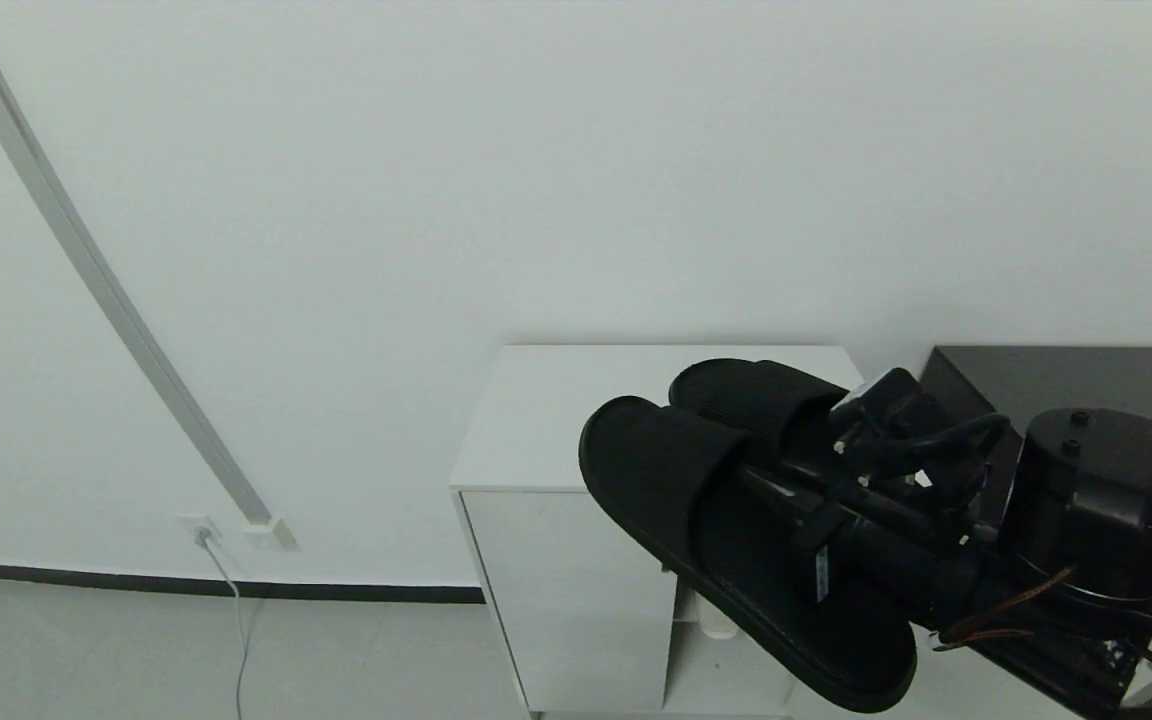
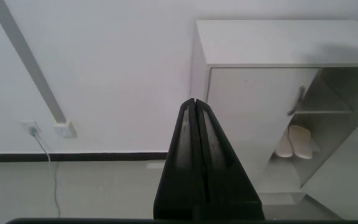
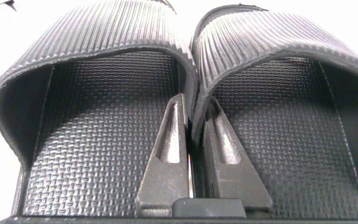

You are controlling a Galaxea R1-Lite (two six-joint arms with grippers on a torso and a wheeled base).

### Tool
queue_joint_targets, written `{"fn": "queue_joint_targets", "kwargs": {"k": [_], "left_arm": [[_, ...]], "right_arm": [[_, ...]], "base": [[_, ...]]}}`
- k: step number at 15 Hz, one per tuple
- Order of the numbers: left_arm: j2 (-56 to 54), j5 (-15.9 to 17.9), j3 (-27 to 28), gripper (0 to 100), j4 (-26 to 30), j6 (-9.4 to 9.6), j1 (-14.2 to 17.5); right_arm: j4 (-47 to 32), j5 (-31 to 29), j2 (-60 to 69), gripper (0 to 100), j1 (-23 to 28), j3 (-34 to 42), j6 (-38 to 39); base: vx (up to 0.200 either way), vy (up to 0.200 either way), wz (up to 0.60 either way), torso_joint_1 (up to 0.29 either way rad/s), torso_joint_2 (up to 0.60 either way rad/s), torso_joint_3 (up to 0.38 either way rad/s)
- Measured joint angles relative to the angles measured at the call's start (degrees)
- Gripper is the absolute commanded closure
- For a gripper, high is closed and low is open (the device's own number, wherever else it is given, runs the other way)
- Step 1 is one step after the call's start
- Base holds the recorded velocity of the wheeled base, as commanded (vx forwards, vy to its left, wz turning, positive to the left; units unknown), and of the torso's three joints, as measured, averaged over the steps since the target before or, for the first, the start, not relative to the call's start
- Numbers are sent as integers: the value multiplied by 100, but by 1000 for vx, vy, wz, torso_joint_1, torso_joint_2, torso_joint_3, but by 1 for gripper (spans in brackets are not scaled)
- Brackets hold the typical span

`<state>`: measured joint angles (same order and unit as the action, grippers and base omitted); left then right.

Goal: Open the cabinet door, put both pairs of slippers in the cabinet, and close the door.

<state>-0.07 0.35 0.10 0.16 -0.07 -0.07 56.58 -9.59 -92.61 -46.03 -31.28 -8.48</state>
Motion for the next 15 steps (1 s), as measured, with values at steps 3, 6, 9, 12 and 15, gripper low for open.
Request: {"fn": "queue_joint_targets", "kwargs": {"k": [3,6,9,12,15], "left_arm": [[0,0,0,100,2,0,-2],[0,-2,0,100,0,-6,0],[0,-4,0,100,0,-39,2],[0,-2,0,100,0,-63,0],[0,5,0,100,5,-55,-4]], "right_arm": [[2,-6,-2,100,15,2,-2],[-2,-20,-5,100,41,24,-13],[-4,-22,5,100,55,94,-18],[7,5,5,100,41,96,-21],[0,5,2,100,41,110,-18]], "base": [[0,-200,0,4,4,2],[0,0,0,0,0,0],[0,0,0,0,0,0],[0,0,0,0,0,0],[0,0,0,0,0,0]]}}
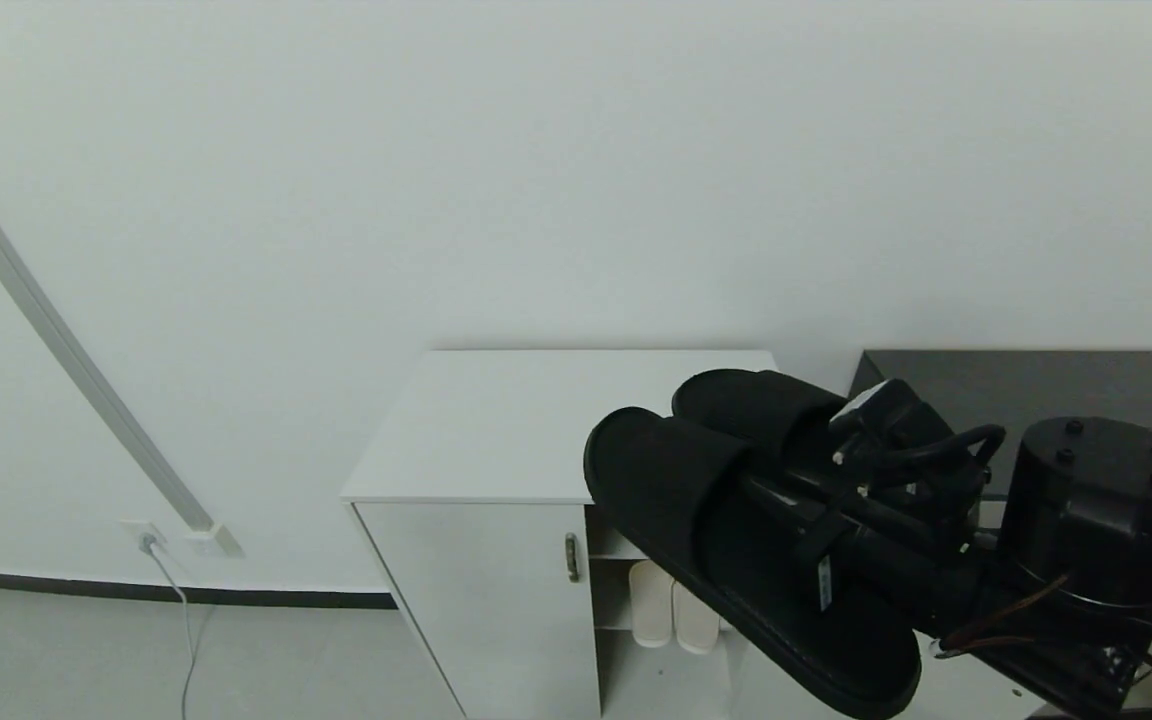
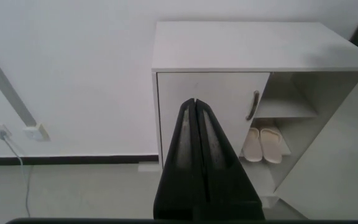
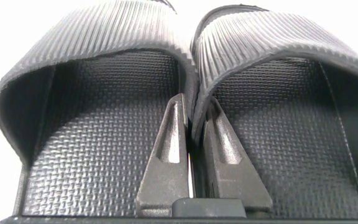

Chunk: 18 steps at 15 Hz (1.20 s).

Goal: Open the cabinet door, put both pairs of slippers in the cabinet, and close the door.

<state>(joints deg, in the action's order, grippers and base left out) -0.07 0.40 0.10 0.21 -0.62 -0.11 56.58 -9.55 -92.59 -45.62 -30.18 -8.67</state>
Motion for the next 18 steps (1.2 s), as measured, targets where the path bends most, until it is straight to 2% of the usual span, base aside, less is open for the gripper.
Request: {"fn": "queue_joint_targets", "kwargs": {"k": [6,18], "left_arm": [[0,-2,0,100,-2,-4,1],[0,-13,0,100,-5,-16,4]], "right_arm": [[2,9,-9,100,11,39,-2],[9,22,-9,100,4,133,-9]], "base": [[0,0,0,0,0,0],[0,0,0,-19,43,116]]}}
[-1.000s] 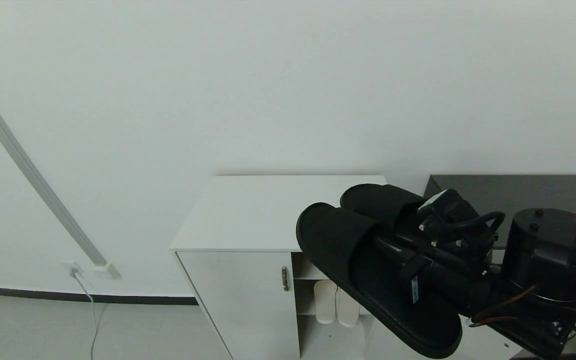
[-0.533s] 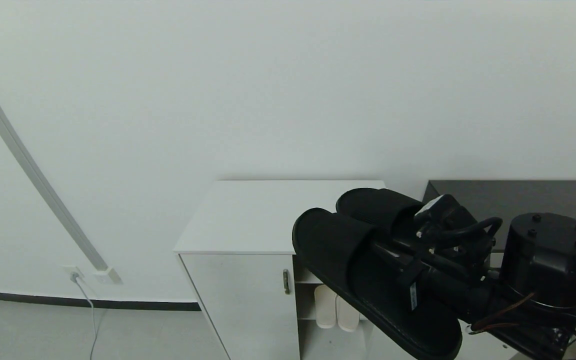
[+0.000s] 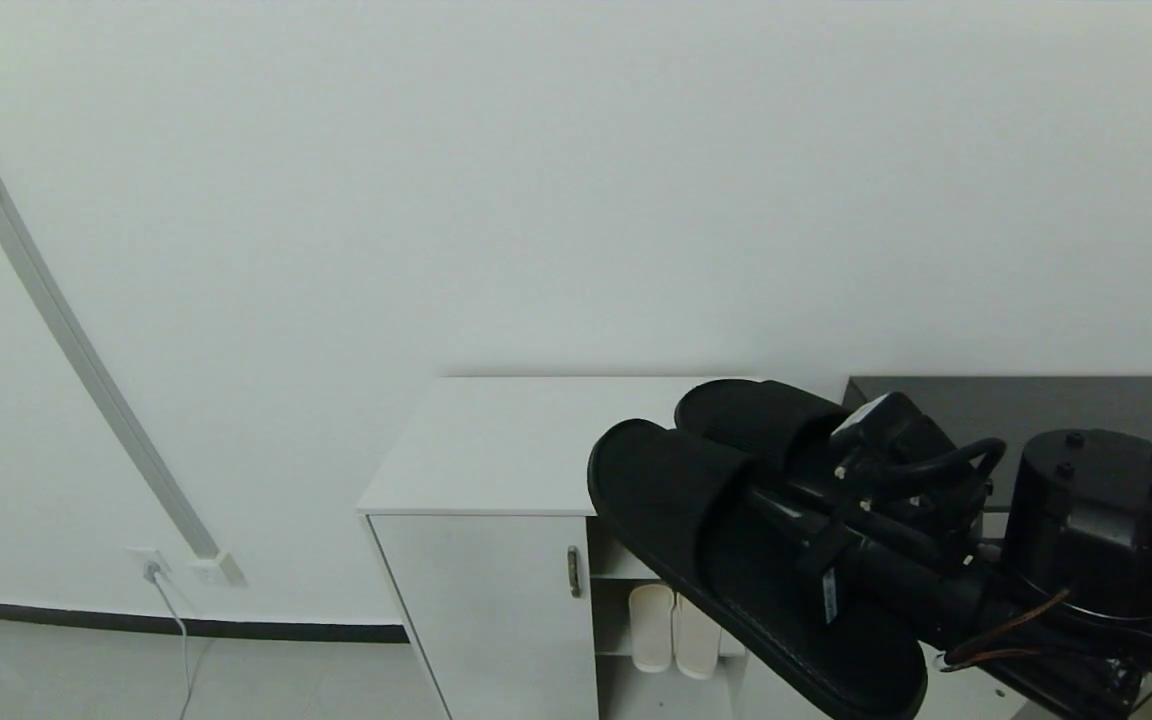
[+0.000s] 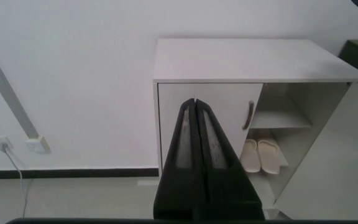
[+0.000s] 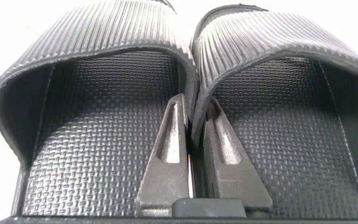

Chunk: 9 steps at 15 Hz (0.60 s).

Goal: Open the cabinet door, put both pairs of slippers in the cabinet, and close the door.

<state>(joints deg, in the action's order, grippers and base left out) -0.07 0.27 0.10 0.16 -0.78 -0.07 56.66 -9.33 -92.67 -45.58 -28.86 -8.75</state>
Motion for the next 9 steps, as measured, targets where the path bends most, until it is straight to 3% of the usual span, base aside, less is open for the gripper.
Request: {"fn": "queue_joint_targets", "kwargs": {"k": [9], "left_arm": [[0,0,0,100,2,0,0]], "right_arm": [[2,2,-10,100,-12,41,-11]], "base": [[0,0,0,-148,327,182]]}}
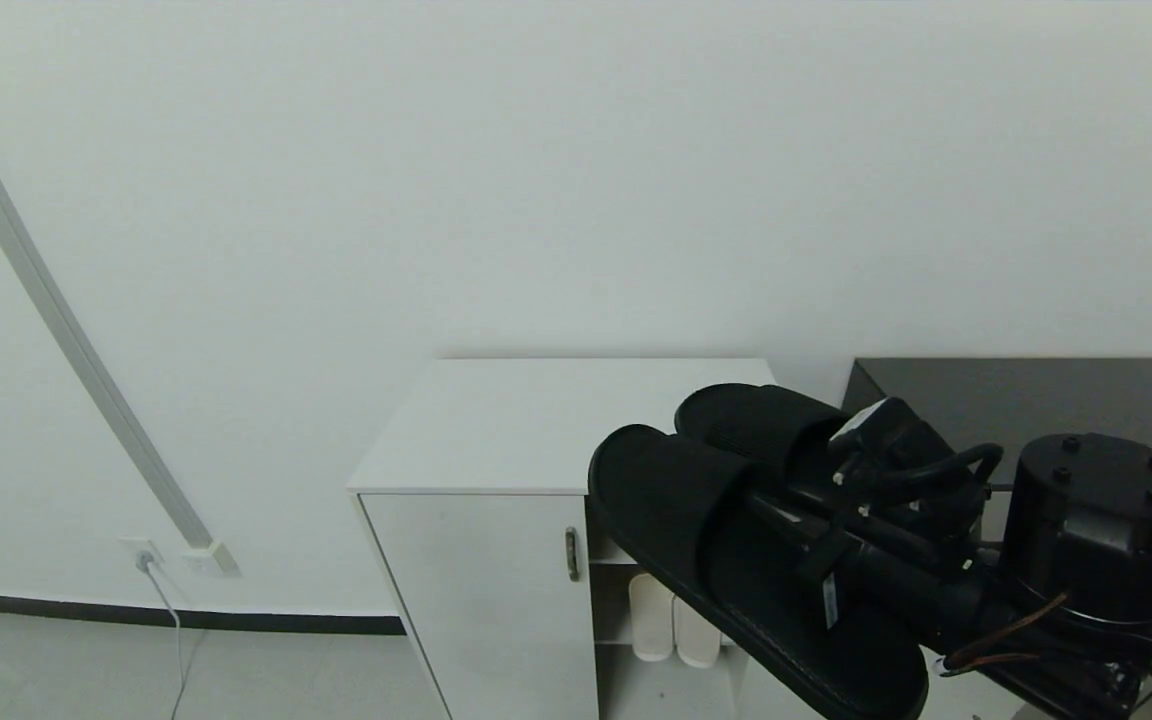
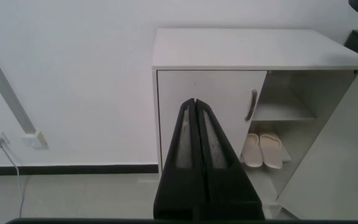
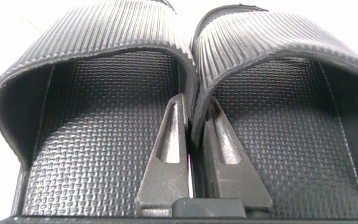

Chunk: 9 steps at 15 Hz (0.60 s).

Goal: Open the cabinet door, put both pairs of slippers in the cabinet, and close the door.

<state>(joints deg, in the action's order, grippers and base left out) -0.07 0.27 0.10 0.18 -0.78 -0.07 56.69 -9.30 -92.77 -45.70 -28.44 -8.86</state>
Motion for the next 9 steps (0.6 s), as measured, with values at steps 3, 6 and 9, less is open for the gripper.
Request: {"fn": "queue_joint_targets", "kwargs": {"k": [3,6,9], "left_arm": [[0,0,0,100,-2,2,-2],[0,0,0,100,0,0,-2],[0,0,0,100,0,7,-2]], "right_arm": [[-2,-2,-4,100,4,30,0],[2,-2,-26,100,-7,35,0],[7,-2,-33,100,-7,48,0]], "base": [[0,0,0,-152,349,188],[0,0,0,-160,357,193],[0,0,0,-159,370,206]]}}
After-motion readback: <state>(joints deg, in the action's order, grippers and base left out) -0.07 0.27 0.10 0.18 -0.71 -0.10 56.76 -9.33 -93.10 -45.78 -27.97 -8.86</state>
